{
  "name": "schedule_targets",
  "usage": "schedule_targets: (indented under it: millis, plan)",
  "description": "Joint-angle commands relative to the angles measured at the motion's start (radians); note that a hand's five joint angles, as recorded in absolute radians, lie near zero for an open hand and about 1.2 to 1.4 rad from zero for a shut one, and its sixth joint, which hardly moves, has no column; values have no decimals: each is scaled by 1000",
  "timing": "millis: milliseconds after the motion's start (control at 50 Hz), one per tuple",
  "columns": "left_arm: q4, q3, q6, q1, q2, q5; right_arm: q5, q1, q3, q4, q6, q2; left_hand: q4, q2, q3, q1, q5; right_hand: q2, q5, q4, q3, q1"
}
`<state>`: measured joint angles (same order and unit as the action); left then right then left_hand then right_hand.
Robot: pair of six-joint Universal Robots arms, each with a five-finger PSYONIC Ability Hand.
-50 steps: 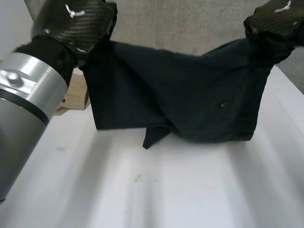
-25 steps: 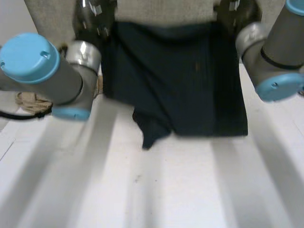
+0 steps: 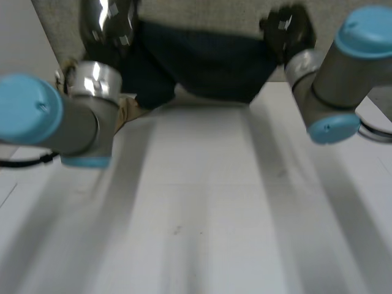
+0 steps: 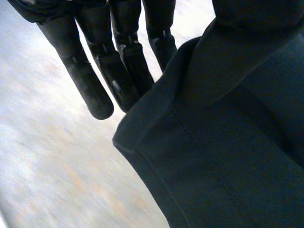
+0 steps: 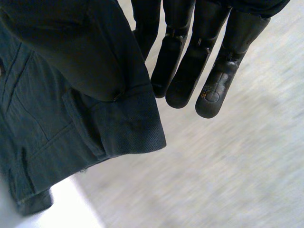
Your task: Fold the laundry.
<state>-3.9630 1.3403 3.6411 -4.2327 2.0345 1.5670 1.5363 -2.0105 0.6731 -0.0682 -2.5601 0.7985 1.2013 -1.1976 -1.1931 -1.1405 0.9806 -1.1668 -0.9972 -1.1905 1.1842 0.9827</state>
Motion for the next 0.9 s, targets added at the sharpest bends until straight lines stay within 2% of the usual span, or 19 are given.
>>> schedule_targets:
  millis: [20, 140, 240, 380, 460, 480, 520, 540, 600, 700, 760, 820, 900]
  plan:
    - [187, 141, 42, 14, 116, -19, -5, -1, 104, 142, 20, -88, 195, -199, -203, -256, 241, -229, -225, -206, 212, 414]
    - [379, 206, 68, 17, 110, -9, -4, -1, 184, 248, 47, -53, 195, -199, -203, -256, 241, -229, -225, -206, 212, 414]
    - [536, 293, 67, 13, -55, 34, -16, 1, 315, 369, 84, 80, 195, -199, -203, -256, 241, -229, -225, -206, 212, 414]
    - [706, 427, 74, 25, -304, 36, -58, 9, 571, 485, 159, 284, 195, -199, -203, -256, 241, -229, -225, -206, 212, 414]
    - [892, 477, 80, 37, -419, 31, -58, 12, 729, 560, 245, 404, 195, -199, -203, -256, 241, -229, -225, -206, 212, 414]
    - [995, 493, 91, 49, -447, 28, -58, 15, 765, 579, 271, 433, 195, -199, -203, -256, 241, -229, -225, -206, 212, 414]
    - [1117, 513, 108, 63, -467, 22, -56, 16, 880, 630, 357, 516, 195, -199, -203, -256, 241, -229, -225, -206, 212, 414]
    - [1236, 531, 135, 83, -479, 15, -58, 16, 920, 646, 392, 545, 195, -199, -203, -256, 241, -229, -225, -206, 212, 414]
    - [1408, 562, 183, 132, -499, -19, -67, 22, 1020, 676, 475, 636, 195, -199, -203, -256, 241, -229, -225, -206, 212, 414]
    - [1403, 556, 197, 151, -517, -58, -88, 62, 1076, 677, 514, 688, 195, -199, -203, -256, 241, -229, -225, -206, 212, 414]
    - [1326, 516, 198, 143, -502, -58, -100, 73, 1060, 674, 511, 685, 195, -199, -203, -256, 241, -229, -225, -206, 212, 414]
    - [1201, 459, 198, 143, -418, -58, -116, 76, 1033, 651, 502, 659, 195, -199, -203, -256, 241, -229, -225, -206, 212, 414]
    - [1020, 363, 203, 140, -289, -51, -91, 72, 916, 523, 381, 504, 195, -199, -203, -256, 241, -229, -225, -206, 212, 414]
